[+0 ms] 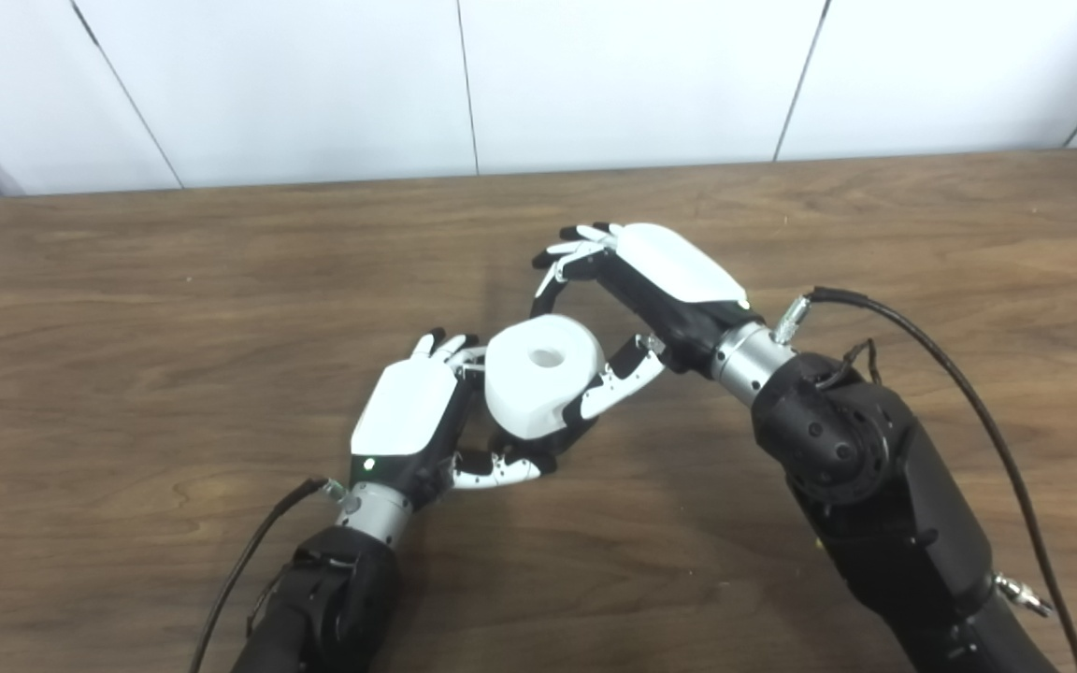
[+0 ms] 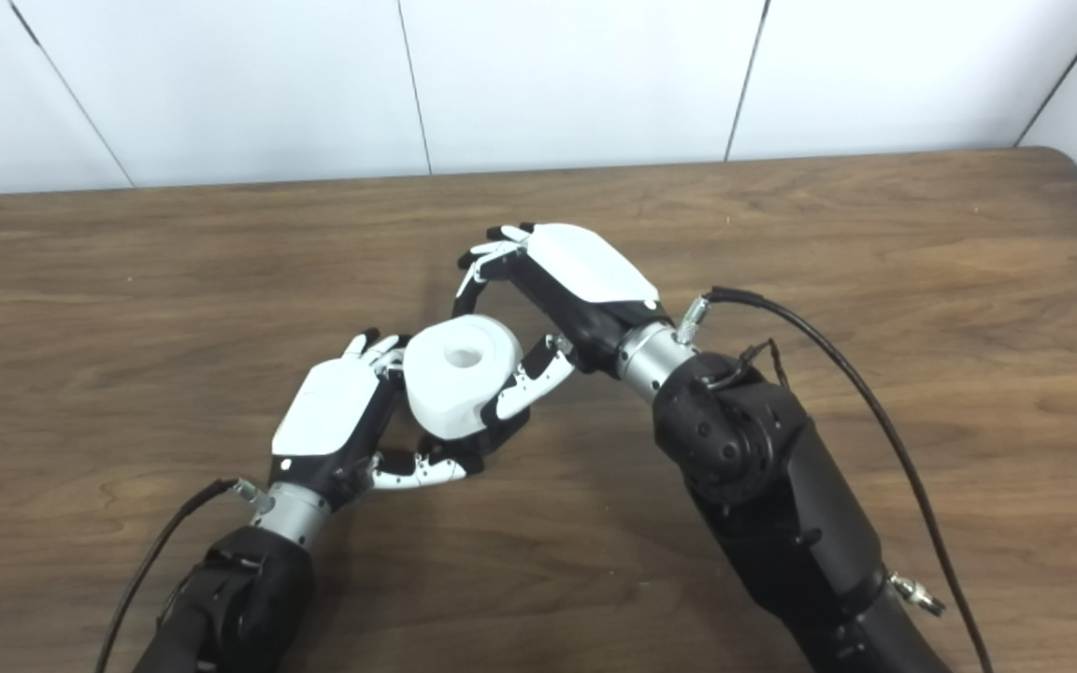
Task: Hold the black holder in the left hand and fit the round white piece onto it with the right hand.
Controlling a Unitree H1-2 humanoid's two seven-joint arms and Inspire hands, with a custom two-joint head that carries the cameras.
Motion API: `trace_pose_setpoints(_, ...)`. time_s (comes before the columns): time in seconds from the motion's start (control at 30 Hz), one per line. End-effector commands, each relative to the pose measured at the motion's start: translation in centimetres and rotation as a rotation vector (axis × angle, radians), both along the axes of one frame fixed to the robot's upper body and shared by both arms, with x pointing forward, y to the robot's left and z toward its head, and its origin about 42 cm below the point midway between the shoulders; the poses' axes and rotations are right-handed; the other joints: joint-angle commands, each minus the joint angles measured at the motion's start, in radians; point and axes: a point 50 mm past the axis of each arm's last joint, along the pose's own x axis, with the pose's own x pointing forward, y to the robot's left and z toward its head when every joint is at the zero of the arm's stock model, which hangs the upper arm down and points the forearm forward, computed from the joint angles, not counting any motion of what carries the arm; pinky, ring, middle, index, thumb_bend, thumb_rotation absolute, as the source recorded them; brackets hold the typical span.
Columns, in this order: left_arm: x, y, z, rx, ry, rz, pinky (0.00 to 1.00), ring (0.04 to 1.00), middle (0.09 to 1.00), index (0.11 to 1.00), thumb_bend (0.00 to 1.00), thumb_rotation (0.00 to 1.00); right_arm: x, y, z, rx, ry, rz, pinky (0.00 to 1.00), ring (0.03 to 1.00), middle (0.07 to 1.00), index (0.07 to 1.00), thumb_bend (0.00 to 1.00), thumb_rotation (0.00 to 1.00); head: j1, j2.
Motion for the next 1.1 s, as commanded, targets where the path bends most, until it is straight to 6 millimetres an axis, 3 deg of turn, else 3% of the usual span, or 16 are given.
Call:
trace_pose_setpoints(0.0, -0.31, -0.43, -0.36, 0.021, 0.025, -0.032, 1.0, 0.915, 0.82, 0.486, 0.52, 0.05, 0.09, -0.08, 1.26, -0.006, -0.058, 0.018, 1.0, 0.947, 0.835, 0.481, 0.53, 0.14, 0.001, 0.0)
trace_pose_setpoints(1.07, -0.42, -0.5, -0.38, 0.026, 0.029, -0.037, 1.0, 0.912, 0.812, 0.486, 0.52, 0.05, -0.04, -0.07, 0.74, -0.05, -0.033, 0.02, 1.0, 0.955, 0.846, 0.491, 0.52, 0.15, 0.007, 0.002)
